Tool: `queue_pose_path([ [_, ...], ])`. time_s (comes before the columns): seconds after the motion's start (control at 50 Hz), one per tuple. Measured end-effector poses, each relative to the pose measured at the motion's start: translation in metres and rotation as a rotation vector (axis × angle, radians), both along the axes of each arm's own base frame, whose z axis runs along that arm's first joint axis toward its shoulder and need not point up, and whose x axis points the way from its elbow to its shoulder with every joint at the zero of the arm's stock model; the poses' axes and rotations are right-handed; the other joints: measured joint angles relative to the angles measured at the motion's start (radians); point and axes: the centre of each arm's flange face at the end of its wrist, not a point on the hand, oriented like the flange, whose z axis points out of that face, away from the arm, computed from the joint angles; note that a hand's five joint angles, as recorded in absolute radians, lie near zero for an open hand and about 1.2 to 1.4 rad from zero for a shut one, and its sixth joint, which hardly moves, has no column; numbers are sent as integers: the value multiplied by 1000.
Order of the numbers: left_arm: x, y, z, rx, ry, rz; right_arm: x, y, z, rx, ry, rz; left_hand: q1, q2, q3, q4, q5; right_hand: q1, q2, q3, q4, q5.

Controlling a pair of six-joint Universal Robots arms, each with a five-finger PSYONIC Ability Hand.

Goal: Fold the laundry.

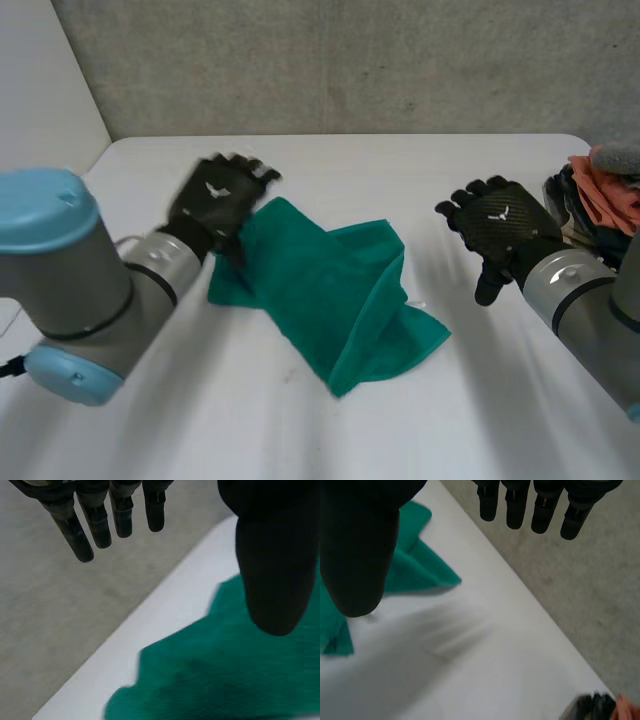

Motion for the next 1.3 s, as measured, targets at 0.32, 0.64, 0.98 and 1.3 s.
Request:
queue_pose_path([
  [0.32, -90, 40, -52, -204, -201, -437, -13, 7, -37, 143, 36, -80, 96, 70, 69, 70, 85, 0, 0, 0, 0, 0],
  [0.64, -113, 41, -95, -289, -374, -525, 9, 4, -76, 355, -212, 2, 723, 672, 671, 671, 678, 9, 22, 33, 23, 27],
  [0.98, -108, 27, -60, -332, -358, -362, 18, -6, -93, 372, -212, 6, 893, 944, 944, 943, 905, 884, 957, 971, 967, 935],
  [1.3, -57, 33, 80, -442, -165, -29, 5, -20, 46, -75, -268, 14, 893, 946, 945, 947, 905, 884, 957, 977, 977, 935],
])
